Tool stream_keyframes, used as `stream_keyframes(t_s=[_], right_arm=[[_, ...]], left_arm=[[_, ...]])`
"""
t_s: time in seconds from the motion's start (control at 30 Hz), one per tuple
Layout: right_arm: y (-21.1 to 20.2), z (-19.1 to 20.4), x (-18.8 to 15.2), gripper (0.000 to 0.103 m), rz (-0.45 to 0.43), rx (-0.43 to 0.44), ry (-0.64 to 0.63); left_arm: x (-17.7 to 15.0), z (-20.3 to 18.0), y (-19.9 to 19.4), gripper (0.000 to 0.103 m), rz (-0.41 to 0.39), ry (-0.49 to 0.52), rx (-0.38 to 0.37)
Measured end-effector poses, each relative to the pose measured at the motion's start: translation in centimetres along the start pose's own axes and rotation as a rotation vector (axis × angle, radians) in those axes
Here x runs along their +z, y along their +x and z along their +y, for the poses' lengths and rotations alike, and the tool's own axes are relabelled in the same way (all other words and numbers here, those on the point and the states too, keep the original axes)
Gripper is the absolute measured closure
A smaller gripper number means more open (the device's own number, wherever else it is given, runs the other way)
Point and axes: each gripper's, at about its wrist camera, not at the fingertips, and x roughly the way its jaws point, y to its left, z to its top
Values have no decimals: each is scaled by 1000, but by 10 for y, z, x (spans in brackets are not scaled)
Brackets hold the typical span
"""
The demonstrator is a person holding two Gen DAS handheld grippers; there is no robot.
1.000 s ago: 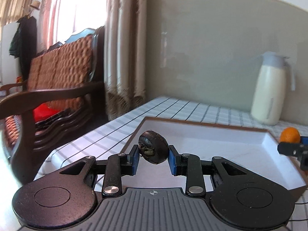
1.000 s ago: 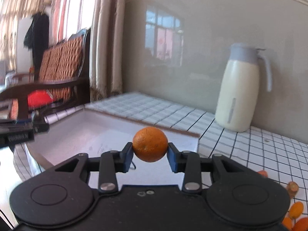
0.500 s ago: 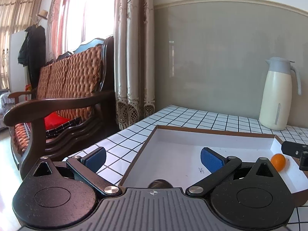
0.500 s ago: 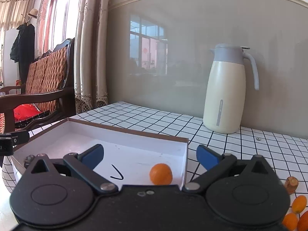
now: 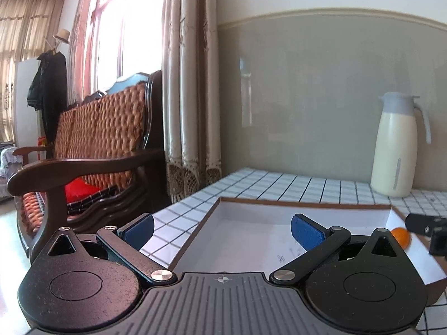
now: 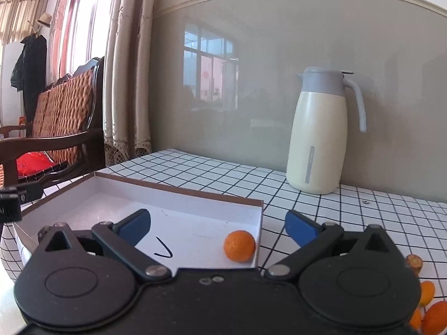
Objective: Organize fruits
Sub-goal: 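Open both tools to drop the mangosteen and orange into the tray, then move both open tools back toward the scattered fruits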
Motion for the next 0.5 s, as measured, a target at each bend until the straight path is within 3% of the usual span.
stream_keyframes(t_s=[0.23,0.5], right_arm=[[-14,0,0,6,16,60,-45],[-23,-19,3,6,5,38,30]], left_arm=[[5,-13,-11,0,-43,8,-40],[7,-16,-13,0,4,-15,-74]])
